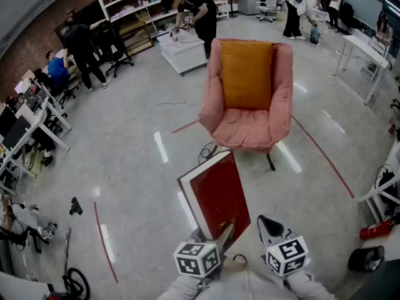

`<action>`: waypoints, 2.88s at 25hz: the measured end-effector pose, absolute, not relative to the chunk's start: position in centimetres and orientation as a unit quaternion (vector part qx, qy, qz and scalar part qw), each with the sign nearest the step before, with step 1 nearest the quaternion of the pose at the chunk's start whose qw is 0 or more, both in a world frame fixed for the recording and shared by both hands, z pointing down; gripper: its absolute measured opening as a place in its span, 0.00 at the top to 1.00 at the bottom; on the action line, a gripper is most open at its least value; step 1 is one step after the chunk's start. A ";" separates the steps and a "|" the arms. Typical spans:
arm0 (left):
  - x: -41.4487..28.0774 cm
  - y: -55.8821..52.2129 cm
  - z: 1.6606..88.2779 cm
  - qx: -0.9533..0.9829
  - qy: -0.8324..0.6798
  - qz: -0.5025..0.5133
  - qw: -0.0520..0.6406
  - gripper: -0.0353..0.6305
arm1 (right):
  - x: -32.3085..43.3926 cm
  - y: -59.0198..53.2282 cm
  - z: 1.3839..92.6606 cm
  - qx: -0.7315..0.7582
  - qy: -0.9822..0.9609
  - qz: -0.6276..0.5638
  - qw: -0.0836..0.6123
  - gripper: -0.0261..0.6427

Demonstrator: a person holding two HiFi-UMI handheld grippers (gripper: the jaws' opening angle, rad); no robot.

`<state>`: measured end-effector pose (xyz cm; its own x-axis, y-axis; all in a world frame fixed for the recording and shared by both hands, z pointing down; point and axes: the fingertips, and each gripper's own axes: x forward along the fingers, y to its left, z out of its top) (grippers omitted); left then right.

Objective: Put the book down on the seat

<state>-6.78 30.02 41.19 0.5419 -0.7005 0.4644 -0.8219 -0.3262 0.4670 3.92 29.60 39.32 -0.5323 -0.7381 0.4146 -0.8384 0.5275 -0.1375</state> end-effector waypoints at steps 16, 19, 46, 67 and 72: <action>-5.0 34.5 41.1 0.815 -0.462 0.105 0.333 0.57 | 3.9 34.5 38.8 0.449 -0.869 0.141 0.154 0.95; -5.2 34.7 41.0 0.815 -0.464 0.104 0.331 0.57 | 3.9 34.7 38.8 0.449 -0.869 0.140 0.152 0.95; -4.2 34.3 40.8 0.810 -0.470 0.110 0.333 0.57 | 5.0 34.0 38.8 0.441 -0.871 0.162 0.141 0.95; -5.4 17.2 42.1 0.821 -0.440 0.127 0.342 0.57 | 3.3 17.4 40.6 0.461 -0.854 0.181 0.161 0.95; -5.7 12.6 41.6 0.826 -0.425 0.136 0.344 0.57 | 2.6 13.2 40.1 0.466 -0.849 0.188 0.162 0.95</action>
